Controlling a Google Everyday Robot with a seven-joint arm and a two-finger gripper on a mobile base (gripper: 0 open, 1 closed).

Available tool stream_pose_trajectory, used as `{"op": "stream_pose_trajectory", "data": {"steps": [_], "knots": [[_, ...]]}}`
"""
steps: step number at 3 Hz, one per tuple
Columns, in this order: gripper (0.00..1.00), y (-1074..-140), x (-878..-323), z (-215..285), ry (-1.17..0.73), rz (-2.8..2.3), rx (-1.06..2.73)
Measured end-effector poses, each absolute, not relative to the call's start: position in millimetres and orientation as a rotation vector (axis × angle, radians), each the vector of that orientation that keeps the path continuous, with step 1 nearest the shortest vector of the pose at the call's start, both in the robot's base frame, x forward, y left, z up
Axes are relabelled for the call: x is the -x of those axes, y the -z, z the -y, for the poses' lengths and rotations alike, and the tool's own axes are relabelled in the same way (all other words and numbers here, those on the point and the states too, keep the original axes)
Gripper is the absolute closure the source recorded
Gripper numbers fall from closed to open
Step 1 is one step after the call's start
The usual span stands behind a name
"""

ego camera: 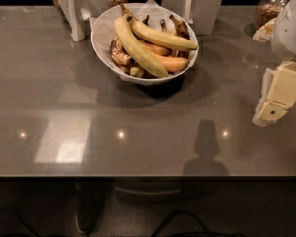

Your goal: Pick banana from white bowl

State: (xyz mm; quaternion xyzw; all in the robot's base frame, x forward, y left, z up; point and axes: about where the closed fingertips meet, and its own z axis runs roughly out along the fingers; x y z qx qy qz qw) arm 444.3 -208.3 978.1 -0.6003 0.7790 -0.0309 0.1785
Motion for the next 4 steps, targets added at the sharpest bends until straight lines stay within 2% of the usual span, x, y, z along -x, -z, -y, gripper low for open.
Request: {"op": "stream_pose_trajectory", "data": {"steps": [4], "knots": [[0.0,-991,-523,94,-0.073,-1.985,1.469]]}}
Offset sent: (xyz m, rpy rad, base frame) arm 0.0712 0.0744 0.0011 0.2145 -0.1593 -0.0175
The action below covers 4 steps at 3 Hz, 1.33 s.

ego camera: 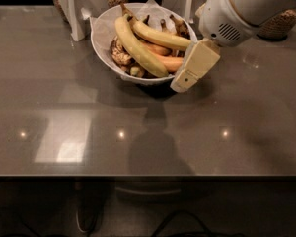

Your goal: Pick banana from white bowl

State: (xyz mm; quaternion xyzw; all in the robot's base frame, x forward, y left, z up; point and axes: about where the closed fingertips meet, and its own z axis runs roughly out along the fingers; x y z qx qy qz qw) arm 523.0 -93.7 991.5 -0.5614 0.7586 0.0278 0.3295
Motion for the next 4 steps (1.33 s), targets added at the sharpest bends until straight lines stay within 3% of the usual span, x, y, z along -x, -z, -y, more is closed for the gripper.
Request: {"op": "stream_pose_trajectory", "data": {"steps": [1,3,4], "knots": [[0.0,-994,-534,52,-0.146,-1.943,1.461],[0.0,-994,-530,33,-0.179,-1.893,1.452],[0.0,-995,-527,-7,-0.249,-1.809,1.444]]}}
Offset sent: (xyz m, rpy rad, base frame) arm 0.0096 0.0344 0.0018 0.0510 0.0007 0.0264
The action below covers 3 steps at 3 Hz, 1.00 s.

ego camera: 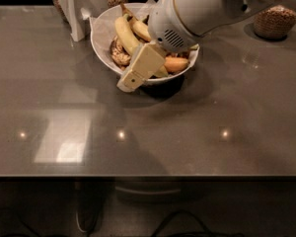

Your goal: Pick banana from white bowl

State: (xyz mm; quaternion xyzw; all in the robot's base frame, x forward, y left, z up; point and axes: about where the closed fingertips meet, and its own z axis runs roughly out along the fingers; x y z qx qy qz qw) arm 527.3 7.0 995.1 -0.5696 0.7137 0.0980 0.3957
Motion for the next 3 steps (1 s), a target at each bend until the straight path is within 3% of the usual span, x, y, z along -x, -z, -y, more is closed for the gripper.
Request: {"op": "stream_pose_trajectory", "data": {"steps": [1,2,3], "knots": [[0.0,-993,-529,-41,-0.289,-1.75,1.436],[0.17,-992,-535,-60,-0.263,-1.708,1.425],[0.24,-991,-545,-62,-0.205,-1.692,1.397]]}}
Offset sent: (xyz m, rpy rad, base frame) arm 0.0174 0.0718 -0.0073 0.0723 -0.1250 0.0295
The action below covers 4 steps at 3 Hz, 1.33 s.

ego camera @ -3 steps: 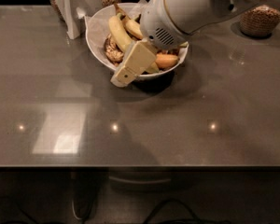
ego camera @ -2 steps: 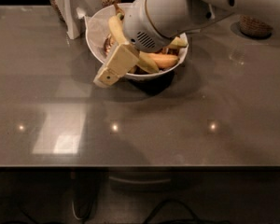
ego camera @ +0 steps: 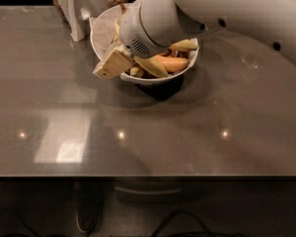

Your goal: Pick banana from white bowl

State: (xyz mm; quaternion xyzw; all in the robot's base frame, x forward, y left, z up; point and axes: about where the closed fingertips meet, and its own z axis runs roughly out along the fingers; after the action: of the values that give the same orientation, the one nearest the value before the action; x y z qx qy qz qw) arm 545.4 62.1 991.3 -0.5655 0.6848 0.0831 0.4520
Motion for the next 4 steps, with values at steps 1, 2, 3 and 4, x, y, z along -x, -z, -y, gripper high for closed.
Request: {"op": "stream_pose_trajectory", "data": {"steps": [1,2,3,4], "knots": [[0.26,-992,-559,-52,-0.133,-1.695,1.343],[0.31,-990,-572,-41,-0.087,-1.707,1.294],[0.31,-981,-587,-31,-0.083,-1.746,1.249],[0.32,-970,-597,-27,-0.088,-1.775,1.225]]}}
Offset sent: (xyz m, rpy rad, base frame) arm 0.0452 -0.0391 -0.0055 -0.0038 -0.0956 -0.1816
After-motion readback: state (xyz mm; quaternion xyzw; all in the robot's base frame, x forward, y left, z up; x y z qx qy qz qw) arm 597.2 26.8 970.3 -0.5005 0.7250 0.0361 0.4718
